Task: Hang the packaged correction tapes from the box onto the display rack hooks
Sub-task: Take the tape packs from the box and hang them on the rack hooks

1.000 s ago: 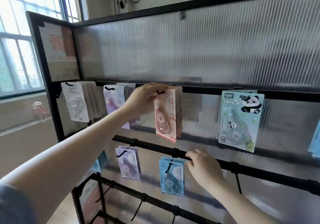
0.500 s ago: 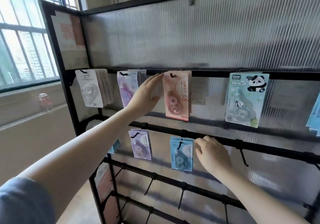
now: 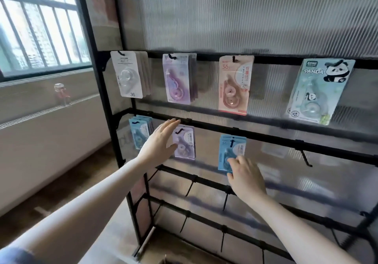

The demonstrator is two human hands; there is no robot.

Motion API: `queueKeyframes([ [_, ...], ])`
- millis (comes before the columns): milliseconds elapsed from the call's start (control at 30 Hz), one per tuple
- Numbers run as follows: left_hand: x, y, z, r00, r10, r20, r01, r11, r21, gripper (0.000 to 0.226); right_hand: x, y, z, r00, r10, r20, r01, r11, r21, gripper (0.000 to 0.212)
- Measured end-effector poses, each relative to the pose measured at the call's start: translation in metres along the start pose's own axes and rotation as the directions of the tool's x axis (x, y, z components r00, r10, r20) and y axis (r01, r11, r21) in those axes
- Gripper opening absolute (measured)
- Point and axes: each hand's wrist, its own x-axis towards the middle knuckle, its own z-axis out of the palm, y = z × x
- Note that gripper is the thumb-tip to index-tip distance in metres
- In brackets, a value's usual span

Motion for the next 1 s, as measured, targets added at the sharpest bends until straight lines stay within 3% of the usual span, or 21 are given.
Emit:
queueKeyframes([
  [300, -0.066, -0.062, 0.048, 0.973, -0.215, 0.084, 0.209, 0.975, 0.071, 0.061, -0.001, -0.022, 0.069, 0.992, -0.044, 0.121, 0.039, 0.998, 0.04, 0.036],
  [667, -0.138, -0.105, 0.122, 0.918, -0.334, 0.214, 0.303, 0.939, 0.165, 0.062, -0.017, -0.022, 0.171, 0.956, -0.102, 0.276, 0.081, 0.993, 0.087, 0.035],
  [900, -0.197, -0.152, 0.203, 0.849, -0.426, 0.312, 0.422, 0.903, 0.085, 0.062, -0.048, -0.021, 0.254, 0.908, -0.083, 0.411, 0.051, 0.995, 0.09, 0.034],
  [1000, -0.233, -0.165, 0.245, 0.814, -0.434, 0.385, 0.437, 0.895, 0.086, 0.059, -0.083, -0.02, 0.301, 0.855, -0.039, 0.517, 0.002, 0.997, 0.072, 0.035],
])
